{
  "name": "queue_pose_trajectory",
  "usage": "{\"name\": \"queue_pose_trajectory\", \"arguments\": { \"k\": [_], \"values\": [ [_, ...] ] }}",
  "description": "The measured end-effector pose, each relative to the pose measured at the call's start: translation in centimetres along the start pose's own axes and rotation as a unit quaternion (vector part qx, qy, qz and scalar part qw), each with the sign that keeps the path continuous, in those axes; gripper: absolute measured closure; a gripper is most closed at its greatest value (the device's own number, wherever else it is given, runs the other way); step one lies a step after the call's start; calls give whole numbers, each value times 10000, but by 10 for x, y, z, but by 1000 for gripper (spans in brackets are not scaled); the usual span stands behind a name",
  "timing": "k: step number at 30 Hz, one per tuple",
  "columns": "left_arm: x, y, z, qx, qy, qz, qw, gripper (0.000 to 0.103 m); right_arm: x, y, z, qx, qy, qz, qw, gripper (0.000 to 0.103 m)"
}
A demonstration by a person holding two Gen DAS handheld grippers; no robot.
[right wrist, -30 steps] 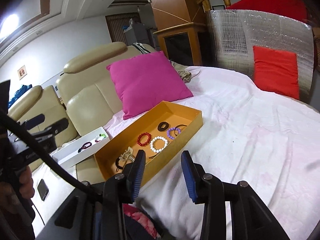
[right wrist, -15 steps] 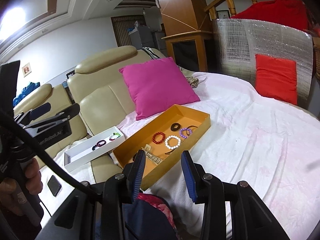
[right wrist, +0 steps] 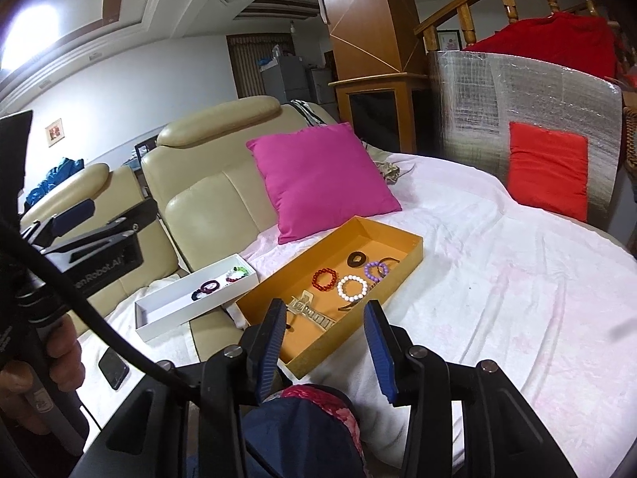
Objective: Organize jewelry
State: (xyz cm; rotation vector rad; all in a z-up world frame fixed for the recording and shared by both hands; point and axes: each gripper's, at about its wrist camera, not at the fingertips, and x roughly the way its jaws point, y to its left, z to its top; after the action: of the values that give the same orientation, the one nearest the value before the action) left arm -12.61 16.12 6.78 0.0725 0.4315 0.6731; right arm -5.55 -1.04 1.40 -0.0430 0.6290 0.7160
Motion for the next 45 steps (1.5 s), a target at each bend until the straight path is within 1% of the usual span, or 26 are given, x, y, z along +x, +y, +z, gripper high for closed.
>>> {"name": "queue_pose_trajectory", "arguments": {
  "k": [4, 8, 20, 45],
  "values": [
    [2, 4, -1, -45, 24, -8, 10000, 13, 5, 2, 0, 13, 106, -86, 9999, 59],
    [4, 7, -3, -62, 48, 31, 10000, 13, 9, 6, 0, -3, 169, -83, 9998, 58],
    [12, 17, -8, -126, 104, 78, 9998, 13, 17, 16, 2, -23, 250, -109, 9996, 58],
    [23, 21, -13, -179, 265, 55, 9995, 13, 25, 16, 2, 44, 370, -125, 9992, 58]
  ]
}}
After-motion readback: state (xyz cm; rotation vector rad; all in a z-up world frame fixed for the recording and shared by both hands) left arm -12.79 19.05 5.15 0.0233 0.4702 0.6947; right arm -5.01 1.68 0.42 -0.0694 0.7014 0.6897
